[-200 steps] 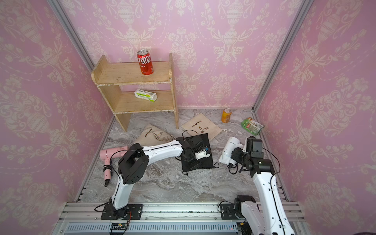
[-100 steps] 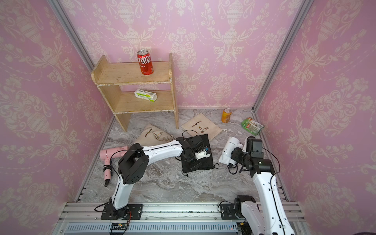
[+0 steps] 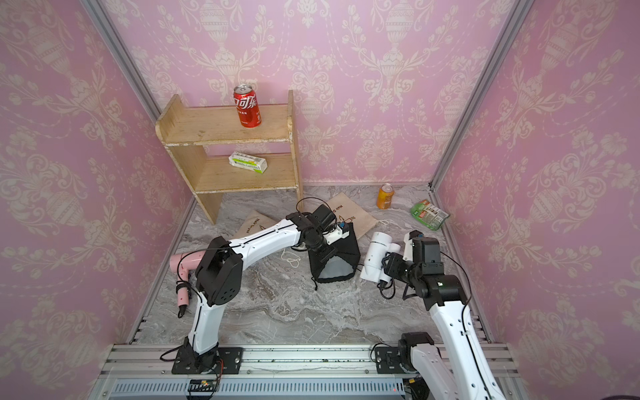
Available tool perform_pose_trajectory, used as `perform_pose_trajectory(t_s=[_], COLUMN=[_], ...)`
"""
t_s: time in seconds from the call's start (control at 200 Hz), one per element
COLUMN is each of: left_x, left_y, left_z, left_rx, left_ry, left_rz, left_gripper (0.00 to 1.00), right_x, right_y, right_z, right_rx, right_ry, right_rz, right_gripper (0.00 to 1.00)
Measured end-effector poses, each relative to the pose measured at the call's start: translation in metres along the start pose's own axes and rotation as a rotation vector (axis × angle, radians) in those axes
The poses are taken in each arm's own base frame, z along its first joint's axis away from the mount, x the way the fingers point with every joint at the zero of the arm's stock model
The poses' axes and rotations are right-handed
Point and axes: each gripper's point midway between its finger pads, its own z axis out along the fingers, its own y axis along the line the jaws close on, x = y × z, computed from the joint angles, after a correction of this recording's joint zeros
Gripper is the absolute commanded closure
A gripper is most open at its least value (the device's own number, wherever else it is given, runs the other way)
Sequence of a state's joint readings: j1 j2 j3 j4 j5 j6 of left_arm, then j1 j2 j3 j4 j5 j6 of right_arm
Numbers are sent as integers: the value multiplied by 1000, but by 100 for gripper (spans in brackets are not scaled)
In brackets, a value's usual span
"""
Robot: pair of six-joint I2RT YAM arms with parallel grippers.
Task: Pack away hair dryers
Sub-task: Open the drawstring bag at the center of the board, then place the hair dryer in the drawstring bag.
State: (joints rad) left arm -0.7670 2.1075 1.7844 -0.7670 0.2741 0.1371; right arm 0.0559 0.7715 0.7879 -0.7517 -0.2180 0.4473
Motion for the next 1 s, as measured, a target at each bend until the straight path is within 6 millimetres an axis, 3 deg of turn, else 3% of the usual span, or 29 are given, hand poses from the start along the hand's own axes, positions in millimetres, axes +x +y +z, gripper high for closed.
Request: perform_pose_trajectory(t_s=[0.12,0.39,0.806,1.001], left_x=[-20,-48,-47,-46], left_y=[-2,-4,-4,-6], left_z=[-14,-33,-30,-28], left_rx=[-6,-12,-3,7], left_ry=[-49,-116,-97,-96], left_rz=[12,5,-4,-17], left_gripper=[100,100,100,100], right_x=[13,59,103,97], right_y=[12,14,40,46], right_z=[-4,6,33,47], right_rx=[-51,-85,-94,-59], right_ry=[24,148,334,355], right_rz=[-38,-61,-204,-218], right_gripper=[72,70,68,65])
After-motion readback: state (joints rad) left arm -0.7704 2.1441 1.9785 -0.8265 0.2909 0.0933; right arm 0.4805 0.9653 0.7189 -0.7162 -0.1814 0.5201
